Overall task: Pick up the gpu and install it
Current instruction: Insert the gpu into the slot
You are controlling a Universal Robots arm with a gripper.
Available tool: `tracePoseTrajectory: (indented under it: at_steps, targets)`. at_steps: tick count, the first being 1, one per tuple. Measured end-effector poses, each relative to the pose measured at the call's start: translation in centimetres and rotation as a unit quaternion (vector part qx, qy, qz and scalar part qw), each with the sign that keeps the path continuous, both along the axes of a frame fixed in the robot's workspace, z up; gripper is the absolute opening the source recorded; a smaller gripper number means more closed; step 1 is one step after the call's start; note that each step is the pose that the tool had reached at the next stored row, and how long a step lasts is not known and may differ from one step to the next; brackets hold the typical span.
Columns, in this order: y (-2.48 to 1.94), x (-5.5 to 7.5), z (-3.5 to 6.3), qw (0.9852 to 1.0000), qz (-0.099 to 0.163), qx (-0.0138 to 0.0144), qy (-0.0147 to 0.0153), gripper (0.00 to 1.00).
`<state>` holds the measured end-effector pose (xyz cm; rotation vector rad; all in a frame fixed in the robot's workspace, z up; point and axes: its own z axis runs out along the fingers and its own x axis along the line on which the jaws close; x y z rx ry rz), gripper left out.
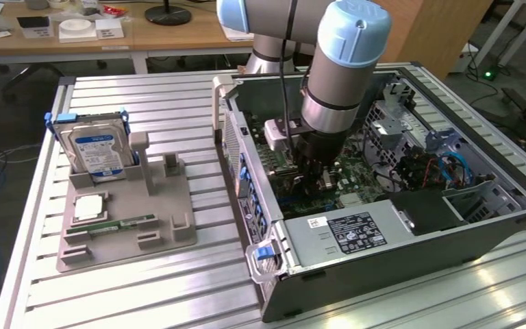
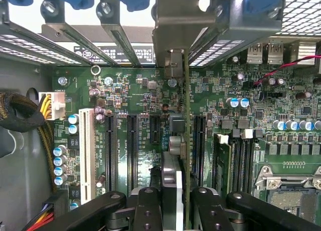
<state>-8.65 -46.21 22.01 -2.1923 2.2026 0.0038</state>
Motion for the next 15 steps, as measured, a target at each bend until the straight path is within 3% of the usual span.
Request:
tracePoseTrajectory:
  at_steps: [15]
  targets:
    - [0.11, 0.02, -0.03, 1.0000, 0.000, 0.0000, 0.0000, 0.28]
